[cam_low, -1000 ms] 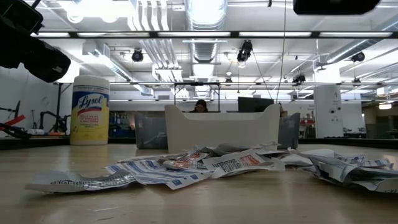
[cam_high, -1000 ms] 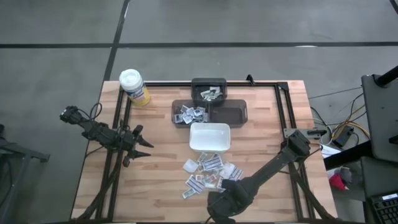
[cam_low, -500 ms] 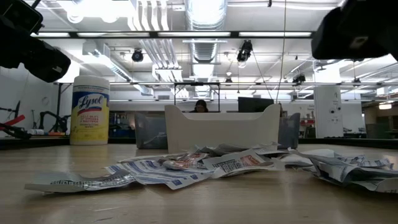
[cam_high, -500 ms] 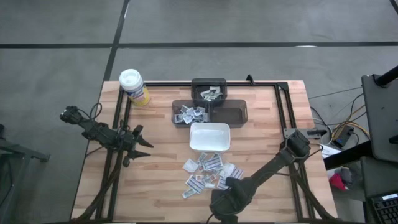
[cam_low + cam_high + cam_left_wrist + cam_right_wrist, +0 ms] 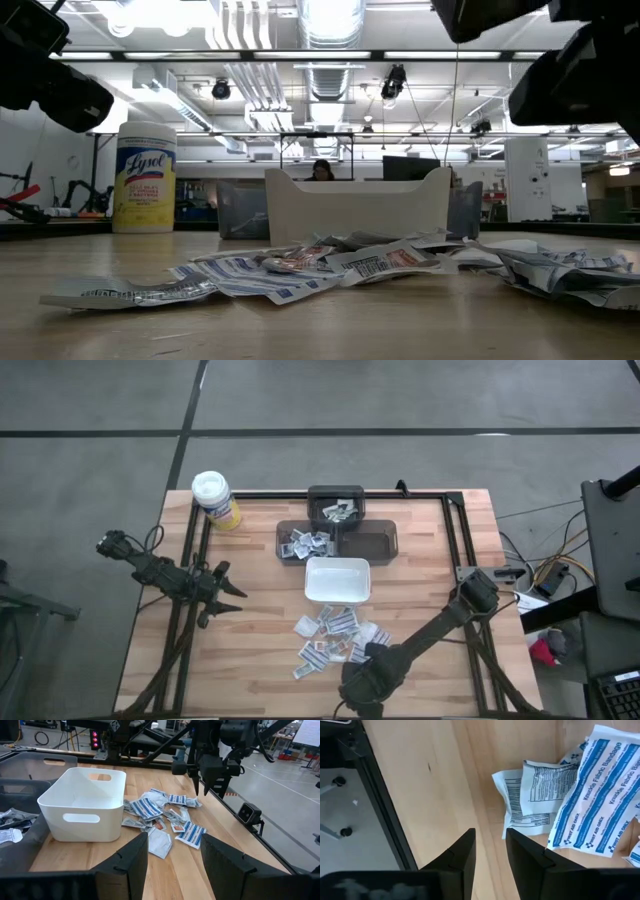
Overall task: Pick & Place First Aid Supplies
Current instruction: Put the alcohol pad into the left black bin
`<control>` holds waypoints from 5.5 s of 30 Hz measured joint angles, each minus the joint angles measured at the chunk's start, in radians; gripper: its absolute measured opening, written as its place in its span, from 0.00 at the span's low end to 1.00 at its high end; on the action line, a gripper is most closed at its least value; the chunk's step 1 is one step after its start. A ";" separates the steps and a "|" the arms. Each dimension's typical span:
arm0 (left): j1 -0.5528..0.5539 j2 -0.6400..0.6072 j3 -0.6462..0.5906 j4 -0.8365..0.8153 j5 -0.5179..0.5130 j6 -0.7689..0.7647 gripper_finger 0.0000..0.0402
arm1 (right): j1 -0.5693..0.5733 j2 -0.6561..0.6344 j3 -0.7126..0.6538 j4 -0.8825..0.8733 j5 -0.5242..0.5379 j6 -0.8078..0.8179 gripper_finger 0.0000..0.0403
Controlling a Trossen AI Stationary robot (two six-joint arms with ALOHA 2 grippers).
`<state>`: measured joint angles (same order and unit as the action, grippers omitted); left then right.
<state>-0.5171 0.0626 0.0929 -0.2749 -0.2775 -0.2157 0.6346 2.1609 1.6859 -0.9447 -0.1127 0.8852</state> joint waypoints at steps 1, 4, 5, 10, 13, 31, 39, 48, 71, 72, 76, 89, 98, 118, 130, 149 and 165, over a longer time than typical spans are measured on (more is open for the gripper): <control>0.000 0.000 0.000 -0.001 0.000 0.000 0.44 | 0.000 0.000 -0.005 0.005 0.003 0.000 0.26; 0.000 0.000 0.000 -0.002 0.000 0.000 0.44 | -0.005 0.000 -0.014 0.013 0.011 -0.001 0.25; 0.000 0.000 0.000 -0.003 0.000 0.000 0.44 | -0.008 0.000 -0.017 0.014 0.012 -0.001 0.26; 0.000 0.000 0.000 -0.003 0.000 0.000 0.44 | -0.021 0.000 -0.044 0.035 0.031 -0.002 0.26; 0.000 0.000 0.000 -0.003 0.000 0.000 0.44 | -0.023 0.000 -0.066 0.080 0.030 -0.002 0.26; 0.000 0.000 0.000 -0.004 0.000 0.000 0.44 | -0.023 0.000 -0.104 0.105 0.023 0.051 0.17; 0.000 0.000 0.000 -0.004 0.000 0.013 0.44 | -0.026 0.000 -0.104 0.091 -0.044 0.062 0.04; -0.001 0.000 0.000 -0.004 0.000 0.014 0.44 | -0.032 -0.045 -0.105 0.087 -0.056 0.059 0.02; -0.001 0.005 0.000 -0.004 -0.001 0.015 0.44 | -0.234 -0.281 -0.108 0.129 -0.020 -0.149 0.02; 0.000 0.006 0.000 -0.004 -0.001 0.015 0.44 | -0.241 -0.283 -0.108 0.131 -0.024 -0.158 0.02; 0.000 0.006 0.000 -0.004 -0.001 0.015 0.44 | -0.262 -0.283 -0.108 0.154 -0.064 -0.188 0.02; 0.000 0.007 0.000 -0.004 -0.001 0.025 0.44 | -0.348 -0.283 -0.108 0.567 -0.295 -0.303 0.02; 0.000 0.007 0.000 -0.004 -0.001 0.026 0.44 | -0.474 -0.283 -0.106 0.785 -0.307 -0.378 0.02; 0.000 0.007 0.000 -0.004 -0.038 0.026 0.44 | -0.690 -0.284 -0.106 0.726 0.245 -0.785 0.02; 0.000 0.007 0.000 -0.004 -0.039 0.023 0.44 | -0.714 -0.282 -0.075 0.471 0.487 -1.044 0.02; 0.000 0.007 0.000 -0.005 -0.120 0.021 0.44 | -0.895 -0.277 0.087 0.187 0.249 -1.082 0.02; 0.000 0.007 0.000 -0.004 -0.177 0.013 0.44 | -0.925 -0.165 0.059 0.197 0.130 -1.148 0.02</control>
<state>-0.5171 0.0700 0.0929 -0.2791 -0.4548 -0.2029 -0.2909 1.9955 1.7445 -0.7480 0.0175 -0.2629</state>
